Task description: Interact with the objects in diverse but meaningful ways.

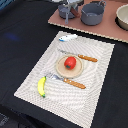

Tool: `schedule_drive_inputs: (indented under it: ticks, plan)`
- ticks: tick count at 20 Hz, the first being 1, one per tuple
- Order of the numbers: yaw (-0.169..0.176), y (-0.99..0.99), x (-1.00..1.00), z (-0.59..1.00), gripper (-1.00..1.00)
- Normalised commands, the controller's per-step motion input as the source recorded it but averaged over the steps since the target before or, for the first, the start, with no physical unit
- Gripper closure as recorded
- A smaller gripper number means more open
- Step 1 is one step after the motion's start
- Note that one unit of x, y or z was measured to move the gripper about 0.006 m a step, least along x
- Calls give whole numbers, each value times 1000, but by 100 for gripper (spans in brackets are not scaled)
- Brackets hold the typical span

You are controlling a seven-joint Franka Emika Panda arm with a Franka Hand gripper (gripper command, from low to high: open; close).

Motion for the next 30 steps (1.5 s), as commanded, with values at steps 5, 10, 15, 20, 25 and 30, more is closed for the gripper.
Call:
schedule_drive_inputs:
  ticks: [5, 10, 15, 20, 25, 30]
  plan:
    - [21, 648, -705, -104, 100]
    - [3, 765, -338, 0, 100]
    - [15, 729, -389, -66, 100]
    - [18, 295, -418, -238, 100]
    - [11, 19, -374, -333, 100]
    - [12, 0, -274, -383, 100]
